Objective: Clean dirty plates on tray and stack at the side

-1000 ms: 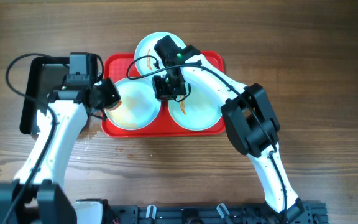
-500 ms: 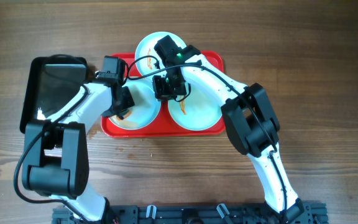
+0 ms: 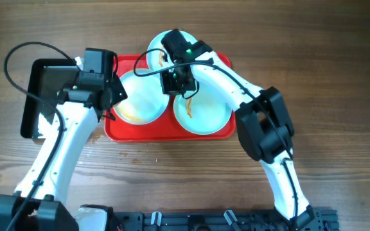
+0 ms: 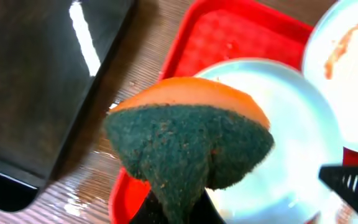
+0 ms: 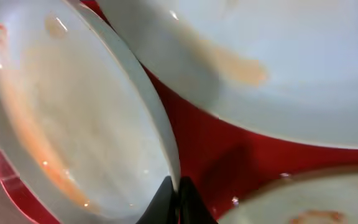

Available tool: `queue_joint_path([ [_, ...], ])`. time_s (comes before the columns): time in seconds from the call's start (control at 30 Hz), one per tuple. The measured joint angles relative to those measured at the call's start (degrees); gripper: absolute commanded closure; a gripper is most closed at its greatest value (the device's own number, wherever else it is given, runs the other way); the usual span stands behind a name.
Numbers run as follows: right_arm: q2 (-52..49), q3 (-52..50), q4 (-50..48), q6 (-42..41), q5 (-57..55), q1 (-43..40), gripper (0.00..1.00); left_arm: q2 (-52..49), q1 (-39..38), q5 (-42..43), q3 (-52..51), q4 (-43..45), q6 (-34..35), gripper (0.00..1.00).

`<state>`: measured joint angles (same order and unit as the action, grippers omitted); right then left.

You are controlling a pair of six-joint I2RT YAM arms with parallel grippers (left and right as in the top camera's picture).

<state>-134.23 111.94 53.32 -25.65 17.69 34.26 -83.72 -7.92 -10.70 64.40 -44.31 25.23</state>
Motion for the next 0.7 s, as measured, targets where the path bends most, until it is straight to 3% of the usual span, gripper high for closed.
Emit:
queue_joint_path([
  [0.23,12.46,0.28,0.42,3.8,-7.85,-1.42,0.96,-0.7,0.17,6.01,0.0,-0.76,-2.64,0.96],
  [0.5,14.99,0.42,1.73,7.13,-35.04,-0.42,0.96,-0.72,2.01,9.81,0.0,-1.29,-4.59,0.96],
  [0.7,14.99,0.42,-0.87,9.57,-53.79,7.17,0.96,-4.0,2.01,10.01,0.0,-0.7,-4.61,0.96],
])
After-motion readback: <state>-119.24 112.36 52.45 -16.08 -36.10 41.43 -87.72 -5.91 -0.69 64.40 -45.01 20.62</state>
